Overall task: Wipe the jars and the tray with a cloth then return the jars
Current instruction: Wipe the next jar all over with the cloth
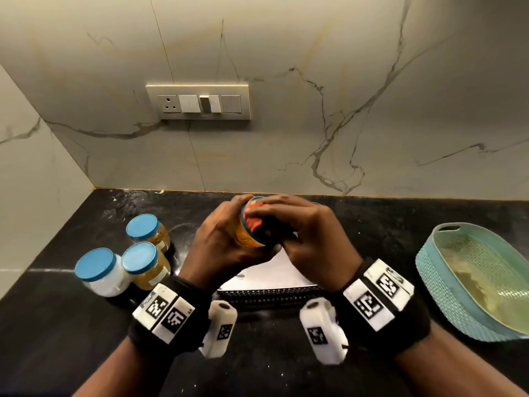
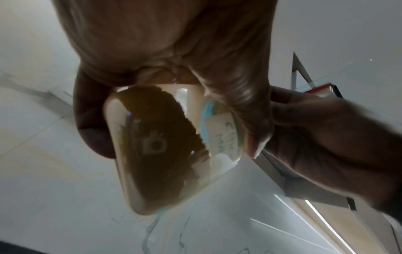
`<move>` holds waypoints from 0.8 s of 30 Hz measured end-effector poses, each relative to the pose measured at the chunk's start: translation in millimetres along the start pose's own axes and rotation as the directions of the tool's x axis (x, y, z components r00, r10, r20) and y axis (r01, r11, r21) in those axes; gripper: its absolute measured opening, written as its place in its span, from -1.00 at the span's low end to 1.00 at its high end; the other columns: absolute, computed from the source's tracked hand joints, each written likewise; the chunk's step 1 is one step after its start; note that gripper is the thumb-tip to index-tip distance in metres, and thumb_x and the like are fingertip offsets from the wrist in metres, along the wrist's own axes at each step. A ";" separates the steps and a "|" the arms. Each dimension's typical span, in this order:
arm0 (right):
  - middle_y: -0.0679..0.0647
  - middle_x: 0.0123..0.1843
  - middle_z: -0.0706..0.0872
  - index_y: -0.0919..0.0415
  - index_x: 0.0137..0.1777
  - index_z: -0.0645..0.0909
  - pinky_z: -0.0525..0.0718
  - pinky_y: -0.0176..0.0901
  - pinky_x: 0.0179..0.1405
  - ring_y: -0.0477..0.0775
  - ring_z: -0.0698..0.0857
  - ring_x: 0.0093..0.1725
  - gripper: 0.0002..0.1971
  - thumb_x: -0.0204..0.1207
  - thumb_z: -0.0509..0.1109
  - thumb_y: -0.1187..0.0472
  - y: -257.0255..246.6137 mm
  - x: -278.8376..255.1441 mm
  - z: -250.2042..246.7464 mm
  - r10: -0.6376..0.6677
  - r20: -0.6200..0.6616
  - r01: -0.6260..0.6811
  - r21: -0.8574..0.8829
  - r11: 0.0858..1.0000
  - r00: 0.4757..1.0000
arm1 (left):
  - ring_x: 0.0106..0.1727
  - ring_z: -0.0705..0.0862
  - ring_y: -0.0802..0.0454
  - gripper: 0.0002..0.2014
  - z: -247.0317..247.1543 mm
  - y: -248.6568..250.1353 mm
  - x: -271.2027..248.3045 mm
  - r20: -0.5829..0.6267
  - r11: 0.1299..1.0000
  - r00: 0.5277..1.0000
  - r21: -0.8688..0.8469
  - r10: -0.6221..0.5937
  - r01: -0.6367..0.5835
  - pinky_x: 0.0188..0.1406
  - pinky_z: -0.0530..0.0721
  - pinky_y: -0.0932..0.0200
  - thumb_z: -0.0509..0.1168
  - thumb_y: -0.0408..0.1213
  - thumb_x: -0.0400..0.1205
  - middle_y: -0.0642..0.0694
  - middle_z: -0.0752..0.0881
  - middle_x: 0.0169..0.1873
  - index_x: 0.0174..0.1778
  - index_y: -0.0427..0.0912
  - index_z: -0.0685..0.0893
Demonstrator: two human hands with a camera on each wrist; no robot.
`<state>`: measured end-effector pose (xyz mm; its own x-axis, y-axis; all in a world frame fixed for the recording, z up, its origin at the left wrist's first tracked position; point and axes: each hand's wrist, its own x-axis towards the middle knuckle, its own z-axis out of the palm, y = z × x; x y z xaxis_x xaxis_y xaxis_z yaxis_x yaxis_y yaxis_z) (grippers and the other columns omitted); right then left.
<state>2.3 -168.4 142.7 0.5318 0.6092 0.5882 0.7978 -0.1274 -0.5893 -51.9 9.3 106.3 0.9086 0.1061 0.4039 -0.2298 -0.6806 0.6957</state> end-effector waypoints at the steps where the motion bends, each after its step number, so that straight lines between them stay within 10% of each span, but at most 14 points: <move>1: 0.03 0.24 0.79 0.21 0.24 0.78 0.65 -0.12 0.36 -0.09 0.72 0.30 -0.60 0.45 0.50 0.55 0.3 -6.8 -1.2 -0.006 0.032 0.006 0.020 1.000 0.999 | 0.17 0.74 0.03 -0.28 -1.9 -2.3 -1.0 0.006 1.000 1.000 -0.029 -0.013 0.013 0.15 0.73 -0.13 0.57 0.18 0.32 0.06 0.75 0.15 0.39 0.02 0.62; 17: 0.01 0.18 0.80 0.19 0.24 0.78 0.67 -0.14 0.27 -0.09 0.75 0.19 -0.67 0.49 0.50 0.41 12.0 -15.0 -24.8 0.001 0.205 0.022 -0.110 0.994 0.979 | 0.21 0.75 0.14 -0.20 0.0 -6.1 -12.6 0.069 0.978 0.990 -0.159 -0.122 0.132 0.19 0.78 -0.07 0.57 0.30 0.29 0.11 0.76 0.20 0.42 0.06 0.58; 24: 0.08 0.12 0.81 0.15 0.33 0.72 0.79 0.01 0.02 0.12 0.79 0.03 -0.62 0.58 0.40 0.49 20.3 -10.9 -37.3 0.296 -0.042 -0.281 0.211 0.936 0.954 | 0.22 0.77 0.11 -0.24 0.9 -3.0 -12.3 0.096 0.900 0.956 -0.321 -0.278 0.294 0.22 0.77 0.06 0.63 0.24 0.23 0.08 0.79 0.17 0.34 0.15 0.59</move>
<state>23.2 -206.8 145.0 0.7554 0.5110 0.4102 0.5377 -0.1256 -0.8337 -62.0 9.5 98.7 0.9658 0.2210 0.1354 -0.0514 -0.3489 0.9358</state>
